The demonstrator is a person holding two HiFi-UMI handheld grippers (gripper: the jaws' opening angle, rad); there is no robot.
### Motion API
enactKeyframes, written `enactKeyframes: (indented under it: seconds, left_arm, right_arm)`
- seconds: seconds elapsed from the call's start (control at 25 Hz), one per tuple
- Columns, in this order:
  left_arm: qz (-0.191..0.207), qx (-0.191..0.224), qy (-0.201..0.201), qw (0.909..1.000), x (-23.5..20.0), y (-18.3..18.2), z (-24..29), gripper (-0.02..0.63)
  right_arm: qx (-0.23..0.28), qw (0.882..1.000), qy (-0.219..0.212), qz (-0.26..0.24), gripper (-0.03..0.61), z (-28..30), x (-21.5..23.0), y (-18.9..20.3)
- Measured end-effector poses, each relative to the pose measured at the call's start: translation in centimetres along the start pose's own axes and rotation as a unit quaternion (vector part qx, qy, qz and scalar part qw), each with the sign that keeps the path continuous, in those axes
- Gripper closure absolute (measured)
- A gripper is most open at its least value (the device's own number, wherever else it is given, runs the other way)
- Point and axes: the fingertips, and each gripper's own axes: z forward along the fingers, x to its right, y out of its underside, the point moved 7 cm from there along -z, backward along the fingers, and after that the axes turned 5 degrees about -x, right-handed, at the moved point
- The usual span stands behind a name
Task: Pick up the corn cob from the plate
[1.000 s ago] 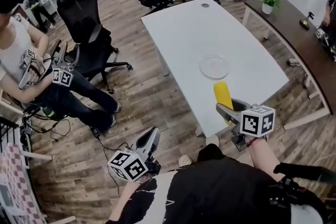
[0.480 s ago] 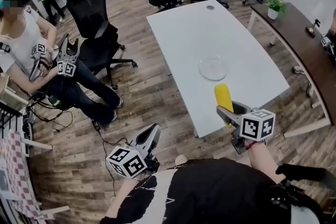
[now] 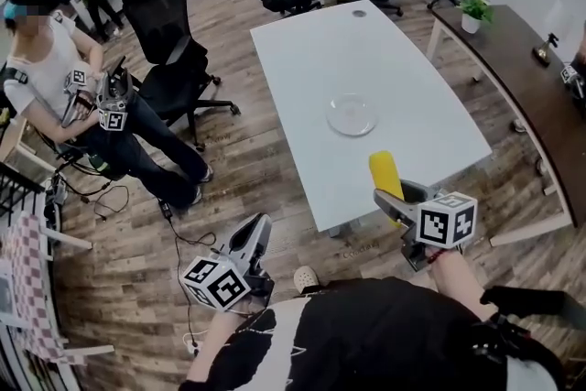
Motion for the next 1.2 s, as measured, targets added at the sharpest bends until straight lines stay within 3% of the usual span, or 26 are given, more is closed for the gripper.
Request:
enactKeyframes:
  seconds: [0.52, 0.8, 1.2]
  left_arm:
    - [-0.005, -0.001, -0.014, 0.9999, 8.1, 5.9, -0.9, 0.601]
    - [-0.012, -0.008, -0.025, 0.9996, 11.9, 10.3, -1.3, 0.601]
    - [-0.008, -0.005, -0.038, 0.9992, 15.6, 12.6, -1.8, 0.601]
  right_arm:
    - [0.006, 0.998, -0.052, 0.035, 0.331, -7.0, 2.4, 3.6]
    - [0.017, 0.99, -0.118, 0.078, 0.331, -9.9, 4.4, 7.3]
    - [-0.003, 0.987, -0.135, 0.087, 0.331, -11.9, 5.2, 8.7]
